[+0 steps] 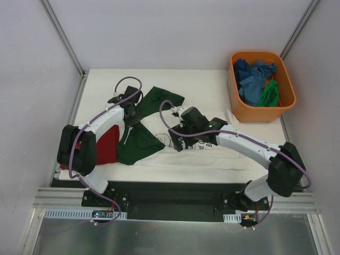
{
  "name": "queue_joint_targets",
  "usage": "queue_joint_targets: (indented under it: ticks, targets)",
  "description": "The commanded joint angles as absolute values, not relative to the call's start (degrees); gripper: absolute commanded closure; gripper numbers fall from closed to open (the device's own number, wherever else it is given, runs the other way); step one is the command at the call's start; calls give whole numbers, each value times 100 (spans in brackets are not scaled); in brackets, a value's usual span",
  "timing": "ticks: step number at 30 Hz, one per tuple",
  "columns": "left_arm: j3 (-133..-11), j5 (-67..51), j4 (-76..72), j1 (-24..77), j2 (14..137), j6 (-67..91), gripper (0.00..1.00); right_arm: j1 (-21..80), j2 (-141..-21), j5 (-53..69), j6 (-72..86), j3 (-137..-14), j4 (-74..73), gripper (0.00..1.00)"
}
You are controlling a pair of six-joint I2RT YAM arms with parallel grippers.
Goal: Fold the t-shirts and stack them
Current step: Fold the tshirt
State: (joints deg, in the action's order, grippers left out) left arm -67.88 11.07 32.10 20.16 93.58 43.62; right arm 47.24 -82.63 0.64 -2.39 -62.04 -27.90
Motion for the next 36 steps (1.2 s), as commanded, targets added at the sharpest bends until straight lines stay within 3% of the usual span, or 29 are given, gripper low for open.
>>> queue_joint_targets:
  ticks: [1,4,6,7,9,10,11,14,16,17,18,27,28,34,36]
  targets:
    - [-7267,923,3155,1978,9841,4149,97,5185,-8859,35,-378,-6995,-2496,1]
    - [-7637,791,3146,1916,10246,4008,94,5282,-8807,9,-290,-6961,-2479,1]
    - [-7847,808,3146,1864,10379,3938,87,5291,-8545,-368,-176,-6733,-2426,1]
    - [-7918,861,3146,1855,10493,3911,73,5282,-8430,-508,-132,-6672,-2452,3]
    - [-8068,827,3146,1811,10564,3815,69,5282,-8097,-930,-18,-6461,-2504,3]
    - [-8086,765,3146,1802,10556,3797,54,5282,-7982,-1053,-9,-6390,-2540,3]
    - [-8069,712,3146,1793,10530,3788,46,5282,-7867,-1290,148,-6337,-2584,3]
    - [-7798,475,3155,1793,10214,3735,25,5265,-7472,-1755,246,-6162,-2812,3]
    - [-7525,439,3146,1802,9785,3761,18,5203,-7217,-1924,334,-6030,-2988,3]
    - [-7158,483,3138,1802,9617,3805,6,5186,-7129,-2064,351,-5968,-3032,3]
    - [-6937,536,3120,1802,9450,3971,1,5168,-6980,-2109,386,-5907,-3076,3]
    - [-4976,-35,2542,1811,7780,4491,3,5080,-6583,-2478,826,-5520,-3506,3]
    - [-4888,-122,2479,1811,7752,4517,14,5045,-6531,-2548,887,-5502,-3550,3]
    - [-4702,-474,2251,1819,8120,4605,52,4791,-6100,-2716,1187,-5274,-3735,3]
    - [-4746,-527,2206,1819,8313,4614,56,4729,-5959,-2742,1195,-5247,-3831,3]
